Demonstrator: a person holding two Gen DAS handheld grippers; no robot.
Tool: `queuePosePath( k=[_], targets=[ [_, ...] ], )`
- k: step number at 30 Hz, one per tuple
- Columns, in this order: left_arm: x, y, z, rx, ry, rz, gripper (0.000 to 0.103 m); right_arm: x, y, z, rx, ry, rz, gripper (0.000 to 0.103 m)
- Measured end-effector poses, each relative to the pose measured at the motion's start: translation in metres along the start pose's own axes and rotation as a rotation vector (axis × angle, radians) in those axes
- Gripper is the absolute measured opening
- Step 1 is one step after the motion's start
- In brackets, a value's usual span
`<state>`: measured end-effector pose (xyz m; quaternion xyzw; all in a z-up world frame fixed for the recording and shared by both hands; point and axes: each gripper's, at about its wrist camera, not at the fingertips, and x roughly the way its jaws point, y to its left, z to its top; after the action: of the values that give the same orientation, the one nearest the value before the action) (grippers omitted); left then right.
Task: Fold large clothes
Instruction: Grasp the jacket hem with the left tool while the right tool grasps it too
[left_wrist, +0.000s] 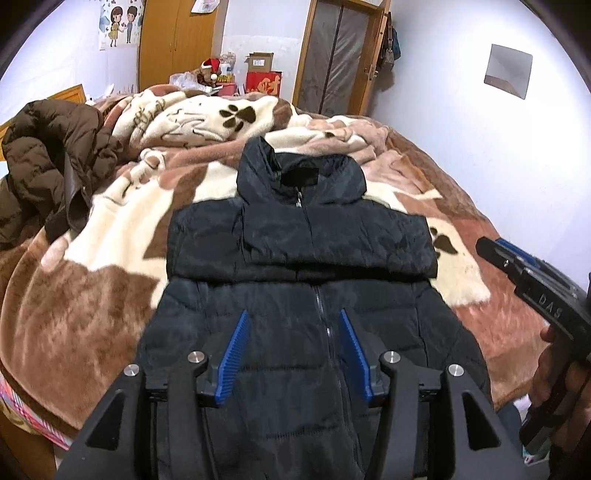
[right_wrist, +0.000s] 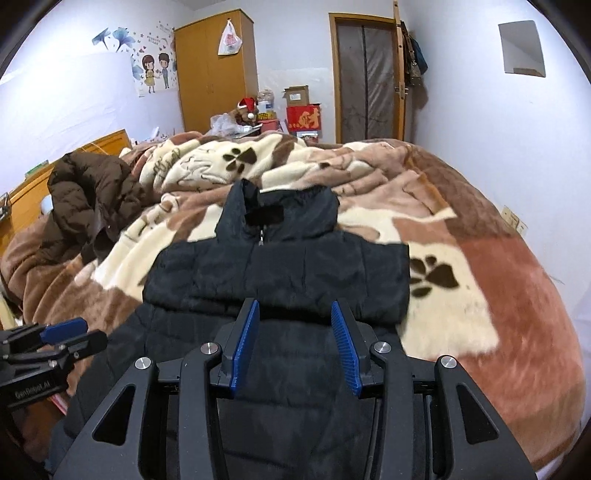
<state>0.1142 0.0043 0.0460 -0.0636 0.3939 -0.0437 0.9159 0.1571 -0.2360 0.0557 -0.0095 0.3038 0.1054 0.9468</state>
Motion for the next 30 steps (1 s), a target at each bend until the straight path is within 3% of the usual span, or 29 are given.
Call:
queuePosePath(
  k=[7, 14, 18, 21, 30],
  targets=[
    [0.024, 0.008, 0.036, 0.023, -0.009, 0.022, 0.056, 0.033, -0.008, 0.039, -0.027, 0.043, 0.057, 0.042],
    [0.075, 0.018, 0.07, 0.036, 0.018, 0.047, 0.056, 0.086, -0.023, 0.062, -0.029, 0.108, 0.088, 0.042],
    [0.108, 0.029, 0.094, 0.033, 0.028, 0.049, 0.058, 0.128, -0.037, 0.076, 0.004, 0.154, 0.119, 0.044],
    [0.135, 0.039, 0.115, 0.032, 0.031, 0.054, 0.06, 0.167, -0.048, 0.089, 0.026, 0.194, 0.128, 0.052],
    [0.235, 0.068, 0.18, -0.027, 0.067, 0.028, 0.066, 0.278, -0.082, 0.118, 0.084, 0.291, 0.138, 0.052]
  ],
)
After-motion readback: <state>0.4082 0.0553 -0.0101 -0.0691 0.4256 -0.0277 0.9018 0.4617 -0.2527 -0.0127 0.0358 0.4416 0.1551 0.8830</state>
